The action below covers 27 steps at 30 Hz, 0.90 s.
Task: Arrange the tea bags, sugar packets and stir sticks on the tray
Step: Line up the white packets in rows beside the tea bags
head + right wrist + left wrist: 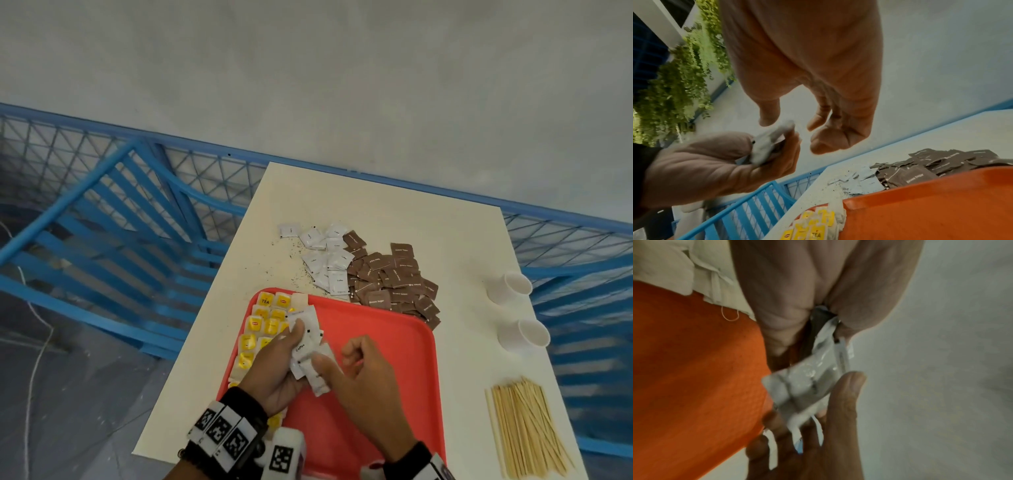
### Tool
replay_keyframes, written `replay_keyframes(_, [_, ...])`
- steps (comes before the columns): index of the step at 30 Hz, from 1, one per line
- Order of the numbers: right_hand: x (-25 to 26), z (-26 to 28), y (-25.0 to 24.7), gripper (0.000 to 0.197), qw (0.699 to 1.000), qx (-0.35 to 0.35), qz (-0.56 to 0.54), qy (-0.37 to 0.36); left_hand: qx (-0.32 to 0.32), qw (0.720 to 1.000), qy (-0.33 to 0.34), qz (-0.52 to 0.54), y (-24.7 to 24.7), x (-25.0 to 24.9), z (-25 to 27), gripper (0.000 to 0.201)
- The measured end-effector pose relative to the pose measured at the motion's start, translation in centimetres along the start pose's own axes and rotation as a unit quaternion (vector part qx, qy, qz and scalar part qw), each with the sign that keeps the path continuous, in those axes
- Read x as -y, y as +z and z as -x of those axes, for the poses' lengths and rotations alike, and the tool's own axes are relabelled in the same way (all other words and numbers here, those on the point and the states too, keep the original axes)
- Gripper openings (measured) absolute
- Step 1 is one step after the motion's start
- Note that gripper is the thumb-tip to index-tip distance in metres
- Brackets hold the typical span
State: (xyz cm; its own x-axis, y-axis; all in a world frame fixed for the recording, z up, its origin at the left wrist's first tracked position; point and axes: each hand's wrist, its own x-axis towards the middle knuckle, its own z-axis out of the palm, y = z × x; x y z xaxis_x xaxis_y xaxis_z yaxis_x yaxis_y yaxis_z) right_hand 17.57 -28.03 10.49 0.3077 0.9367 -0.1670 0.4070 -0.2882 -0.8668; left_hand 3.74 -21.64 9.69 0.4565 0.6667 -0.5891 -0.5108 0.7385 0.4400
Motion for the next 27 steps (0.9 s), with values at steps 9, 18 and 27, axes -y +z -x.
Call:
replay_keyframes(9, [0.5,0.2,-0.7,0.009,0.985,0.098,-0.135,0.034,-0.02,0.998,0.058,0.0,0.7,0.1,-0.4,0.045])
replay_keyframes(18, [1.0,-2.9,-5.3,0.009,0.984,0.149,-0.093,0.035,0.084,0.9,0.113,-0.412,-0.4,-0.7,1.7,0.016])
replay_keyframes(27, [1.4,-4.4,-4.9,0.033,0.983,0.121,-0.123,0.069,0.018,0.95,0.08,-0.301,-1.3,0.2,1.7,0.038])
